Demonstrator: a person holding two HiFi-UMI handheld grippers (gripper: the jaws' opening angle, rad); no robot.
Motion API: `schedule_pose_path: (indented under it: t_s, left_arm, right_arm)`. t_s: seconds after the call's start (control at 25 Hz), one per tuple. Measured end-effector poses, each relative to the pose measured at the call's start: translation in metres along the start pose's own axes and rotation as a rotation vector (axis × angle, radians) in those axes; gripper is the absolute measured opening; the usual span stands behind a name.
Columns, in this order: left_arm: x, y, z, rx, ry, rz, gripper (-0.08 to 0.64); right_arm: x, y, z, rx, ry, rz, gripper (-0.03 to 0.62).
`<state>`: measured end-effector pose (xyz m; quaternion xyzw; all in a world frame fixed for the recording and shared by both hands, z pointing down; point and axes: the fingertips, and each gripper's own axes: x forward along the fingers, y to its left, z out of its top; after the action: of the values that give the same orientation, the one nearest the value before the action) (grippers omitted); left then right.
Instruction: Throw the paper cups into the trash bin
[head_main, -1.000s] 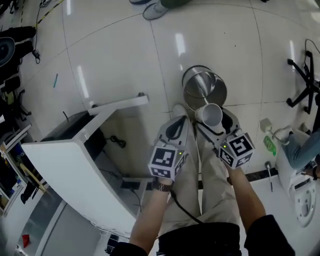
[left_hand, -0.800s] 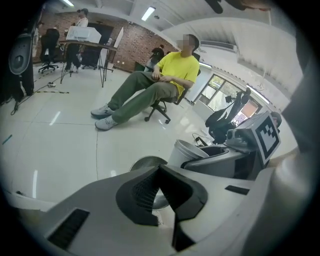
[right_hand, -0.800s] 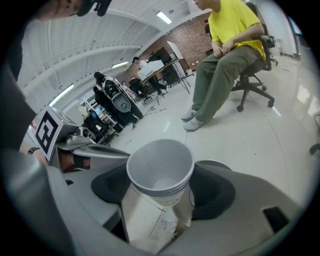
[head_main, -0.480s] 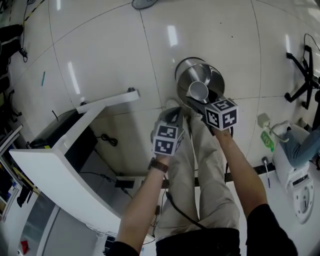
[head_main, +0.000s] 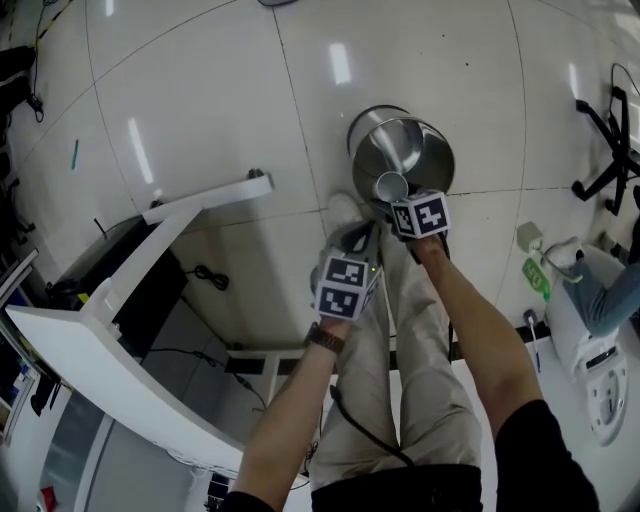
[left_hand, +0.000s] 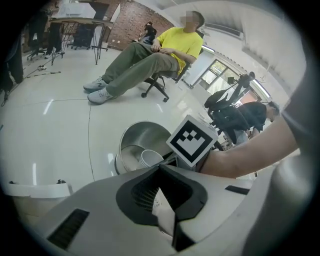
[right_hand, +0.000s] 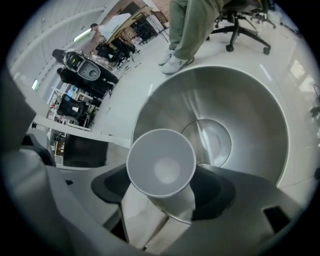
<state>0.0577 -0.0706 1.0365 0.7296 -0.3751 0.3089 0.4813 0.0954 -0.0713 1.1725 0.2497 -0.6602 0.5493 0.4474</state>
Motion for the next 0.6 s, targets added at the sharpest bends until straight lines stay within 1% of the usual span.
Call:
schedule_pose_path:
  t_s: [0.12, 0.2, 0.28, 0.44, 0.52, 0.6]
  left_arm:
    - [0.002, 0.006, -0.003, -0.02, 0.001, 0.005, 0.0]
    - [0.0, 0.007, -0.006, -0.032, 0.002, 0.009, 0.0]
    - [-0.002, 0.007, -0.009, -0.033, 0.004, 0.01, 0.0]
    - [-0.007, 0.007, -0.013, -0.044, 0.002, 0.013, 0.0]
    - [-0.007, 0.007, -0.014, -0.052, -0.005, 0.02, 0.0]
    - [-0.008, 0.008, -0.014, -0.054, -0.017, 0.031, 0.0]
  right_arm:
    - [0.014, 0.004, -0.022, -0.059, 0.128, 0.034, 0.376]
    - [0.017, 0.006, -0.03, -0.096, 0.171, 0.042, 0.372]
    - [0.017, 0.007, -0.03, -0.096, 0.174, 0.047, 0.365]
    - [0.015, 0.012, -0.025, -0.064, 0.15, 0.071, 0.365]
    - [0.013, 0.016, -0.023, -0.058, 0.127, 0.086, 0.365]
    - [0.008, 0.023, -0.02, -0.074, 0.084, 0.098, 0.365]
